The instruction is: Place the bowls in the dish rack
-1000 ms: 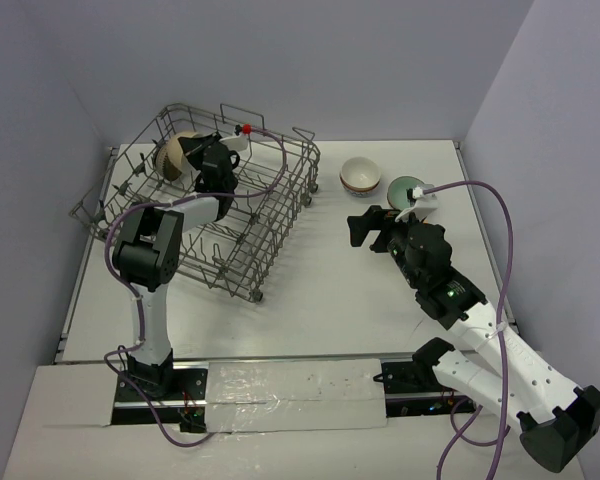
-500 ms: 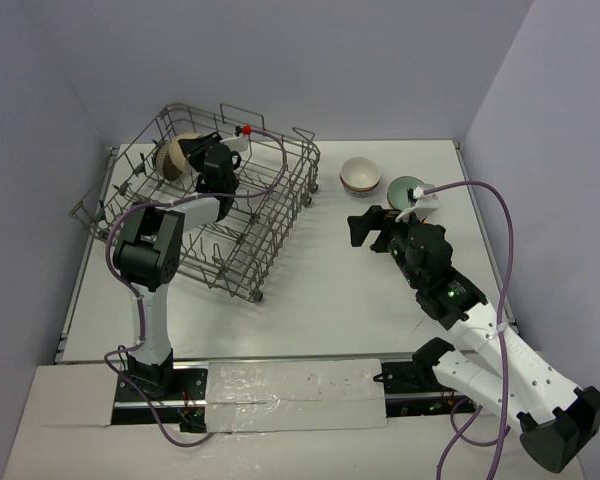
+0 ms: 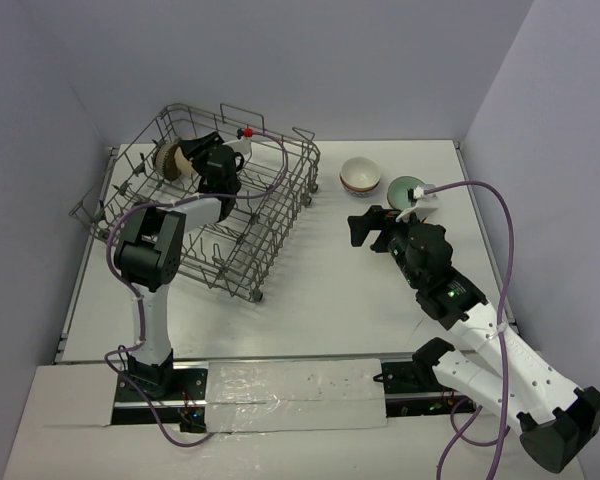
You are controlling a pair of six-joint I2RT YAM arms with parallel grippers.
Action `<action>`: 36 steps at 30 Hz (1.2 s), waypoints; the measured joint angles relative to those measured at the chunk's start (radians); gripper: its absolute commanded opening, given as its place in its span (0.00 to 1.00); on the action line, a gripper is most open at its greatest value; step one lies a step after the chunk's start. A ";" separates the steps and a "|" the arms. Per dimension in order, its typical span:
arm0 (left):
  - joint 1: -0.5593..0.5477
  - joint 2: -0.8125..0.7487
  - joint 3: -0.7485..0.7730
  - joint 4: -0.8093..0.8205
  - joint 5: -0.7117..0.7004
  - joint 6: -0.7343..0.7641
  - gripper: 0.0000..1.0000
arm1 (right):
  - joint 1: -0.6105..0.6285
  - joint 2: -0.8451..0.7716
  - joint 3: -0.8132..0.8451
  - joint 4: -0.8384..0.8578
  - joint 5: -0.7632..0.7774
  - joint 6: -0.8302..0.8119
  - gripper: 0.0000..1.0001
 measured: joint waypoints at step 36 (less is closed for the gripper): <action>0.008 -0.168 0.095 -0.600 0.117 -0.579 0.98 | 0.000 -0.027 0.014 -0.023 -0.003 0.000 1.00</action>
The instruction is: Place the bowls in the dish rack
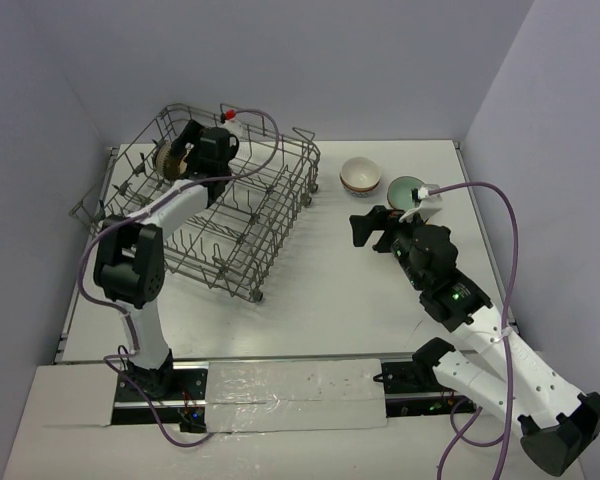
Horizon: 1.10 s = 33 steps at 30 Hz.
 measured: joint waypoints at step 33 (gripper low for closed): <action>0.106 -1.008 -0.430 -0.372 0.493 -0.921 0.99 | -0.681 0.804 0.463 -0.318 -0.058 0.261 0.79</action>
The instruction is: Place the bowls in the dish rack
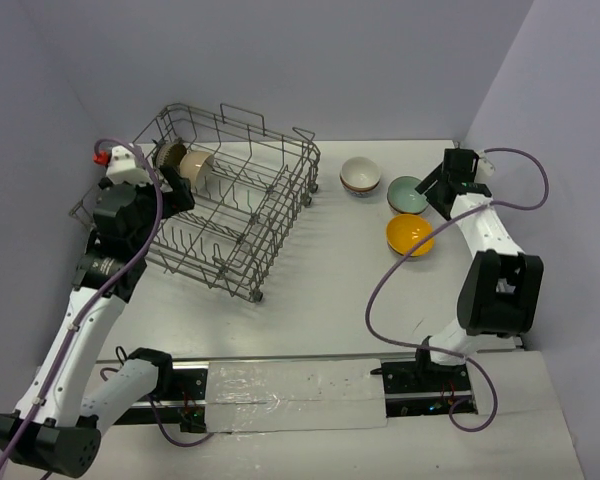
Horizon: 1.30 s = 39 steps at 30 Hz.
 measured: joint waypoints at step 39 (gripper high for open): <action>-0.119 -0.042 -0.090 0.046 -0.037 0.026 0.99 | -0.023 0.311 0.089 0.172 -0.040 -0.190 0.21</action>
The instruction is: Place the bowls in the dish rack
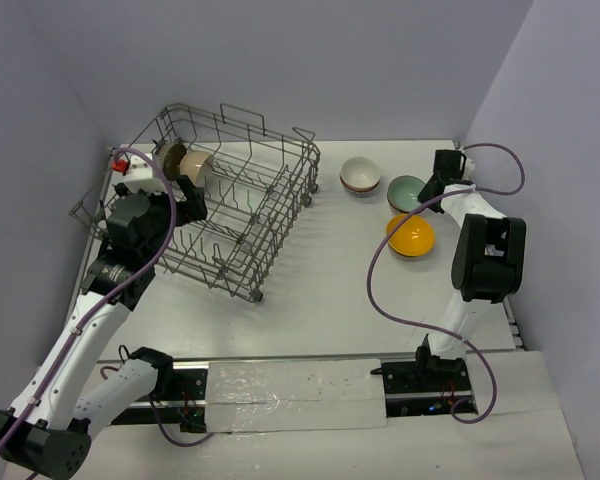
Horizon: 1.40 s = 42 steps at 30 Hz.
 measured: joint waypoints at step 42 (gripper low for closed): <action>-0.015 0.002 -0.001 0.004 0.000 0.017 0.99 | 0.407 -0.104 -0.102 -0.043 -0.111 -0.050 0.00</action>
